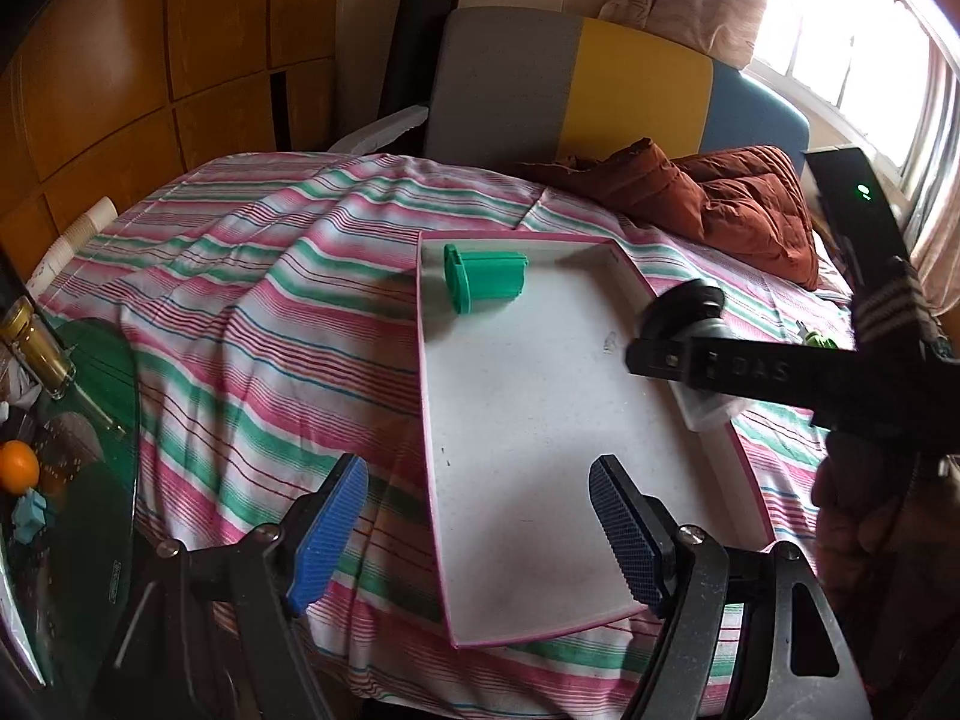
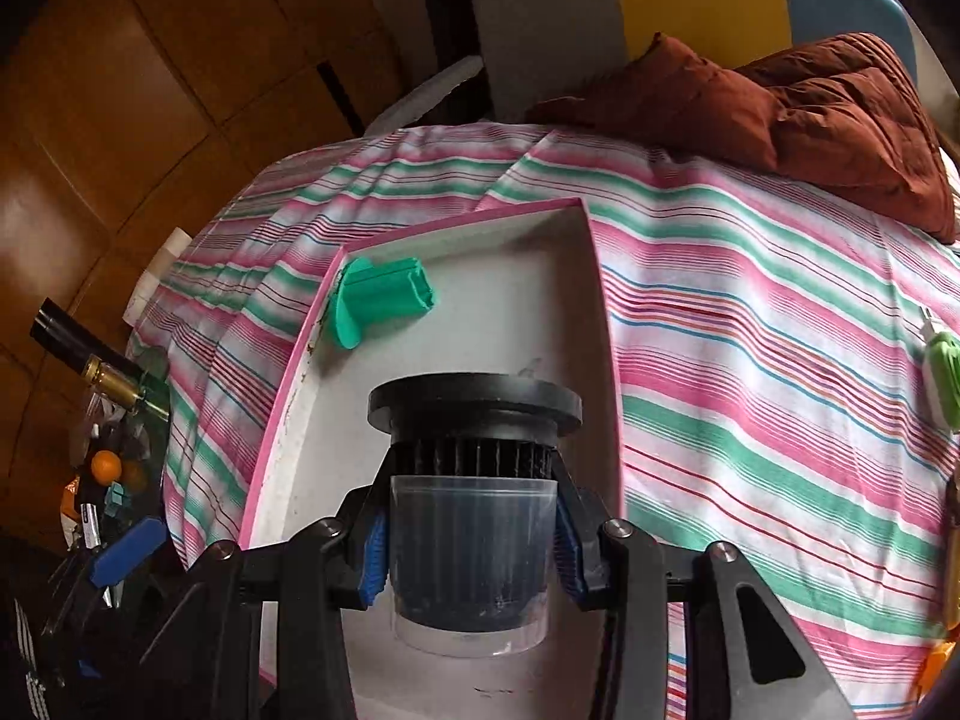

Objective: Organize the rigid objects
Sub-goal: 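Lower the jar into the tray beside the spool and open the right tool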

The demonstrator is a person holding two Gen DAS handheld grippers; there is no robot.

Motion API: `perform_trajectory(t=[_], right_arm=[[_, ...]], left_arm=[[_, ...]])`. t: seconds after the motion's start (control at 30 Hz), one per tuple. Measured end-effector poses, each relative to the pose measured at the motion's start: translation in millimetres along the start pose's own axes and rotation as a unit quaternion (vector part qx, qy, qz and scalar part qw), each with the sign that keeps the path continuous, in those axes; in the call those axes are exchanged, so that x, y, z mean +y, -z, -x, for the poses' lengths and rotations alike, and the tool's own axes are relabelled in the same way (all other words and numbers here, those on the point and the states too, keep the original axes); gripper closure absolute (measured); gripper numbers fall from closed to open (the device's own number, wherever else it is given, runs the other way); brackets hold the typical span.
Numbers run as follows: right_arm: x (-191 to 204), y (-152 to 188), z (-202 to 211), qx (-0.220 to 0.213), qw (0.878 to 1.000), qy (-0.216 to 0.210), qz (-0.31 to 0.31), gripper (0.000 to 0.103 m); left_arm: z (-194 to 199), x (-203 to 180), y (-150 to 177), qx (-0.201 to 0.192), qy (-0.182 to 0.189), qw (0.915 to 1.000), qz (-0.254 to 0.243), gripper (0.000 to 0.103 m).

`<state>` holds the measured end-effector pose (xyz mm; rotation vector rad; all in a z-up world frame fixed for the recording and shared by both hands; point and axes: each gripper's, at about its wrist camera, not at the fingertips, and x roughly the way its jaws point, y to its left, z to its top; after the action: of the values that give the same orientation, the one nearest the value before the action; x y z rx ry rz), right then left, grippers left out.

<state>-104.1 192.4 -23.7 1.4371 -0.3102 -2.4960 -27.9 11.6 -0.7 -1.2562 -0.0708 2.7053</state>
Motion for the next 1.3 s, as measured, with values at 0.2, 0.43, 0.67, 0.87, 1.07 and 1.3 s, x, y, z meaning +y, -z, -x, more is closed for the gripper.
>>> perform_trajectory(t=[0.2, 0.43, 0.67, 0.87, 1.07, 1.3], right_arm=[[30, -17, -35, 0.029, 0.999, -0.007, 0.032, 0.060], [54, -29, -70, 0.057, 0.997, -0.008, 0.050, 0.060], [58, -27, -84, 0.072, 0.996, -0.045, 0.039, 0.054], [53, -23, -68, 0.055, 0.996, -0.059, 0.029, 0.053], [42, -16, -36, 0.019, 0.997, -0.066, 0.026, 0.048], [22, -2, -7, -0.009, 0.999, -0.031, 0.035, 0.048]], left_arm=[[-3, 14, 0, 0.002, -0.009, 0.9998, 0.019, 0.026], [-8, 33, 1, 0.007, -0.020, 0.9988, 0.044, 0.026], [-7, 35, 1, 0.005, -0.022, 0.9988, 0.044, 0.026], [-3, 32, 0, -0.001, -0.014, 0.9991, 0.040, 0.026], [7, 22, -1, -0.012, -0.013, 0.9995, 0.028, 0.023], [13, 13, -1, -0.014, -0.008, 0.9997, 0.019, 0.023]])
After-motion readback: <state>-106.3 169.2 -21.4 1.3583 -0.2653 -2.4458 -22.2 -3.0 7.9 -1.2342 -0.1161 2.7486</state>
